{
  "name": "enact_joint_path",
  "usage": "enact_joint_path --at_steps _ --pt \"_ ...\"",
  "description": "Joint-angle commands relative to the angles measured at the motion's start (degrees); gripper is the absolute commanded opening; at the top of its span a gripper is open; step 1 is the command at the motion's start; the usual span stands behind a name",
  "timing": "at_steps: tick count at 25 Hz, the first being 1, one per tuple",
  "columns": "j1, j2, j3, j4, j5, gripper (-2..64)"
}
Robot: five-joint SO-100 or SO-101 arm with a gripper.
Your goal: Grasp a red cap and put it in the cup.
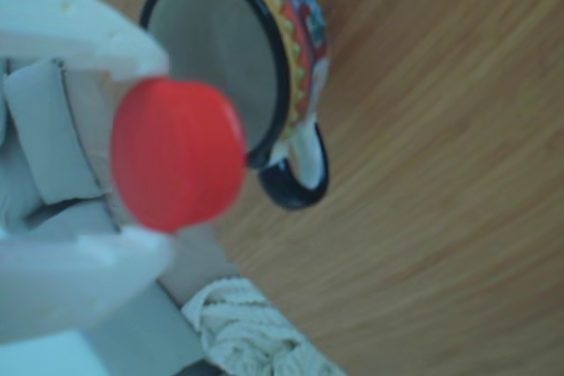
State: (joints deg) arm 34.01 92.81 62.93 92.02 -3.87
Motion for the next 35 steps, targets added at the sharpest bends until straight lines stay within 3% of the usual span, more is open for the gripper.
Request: enact_joint_path --at_steps 1,5,12,17,29,35 --pt "-0.3 5.6 8.1 -3.7 0.2 -0.3" --pt "-0.3 9.4 18.9 -10.0 0.2 -0.3" --pt "-0.3 13.5 27.5 -14.8 0.2 -0.3" --pt "0.4 13.3 27.3 -15.1 0.2 -0.4" --pt "15.5 13.2 27.7 -16.1 -2.3 -0.3" --pt "17.2 13.1 28.1 -16.1 -2.3 -0.3"
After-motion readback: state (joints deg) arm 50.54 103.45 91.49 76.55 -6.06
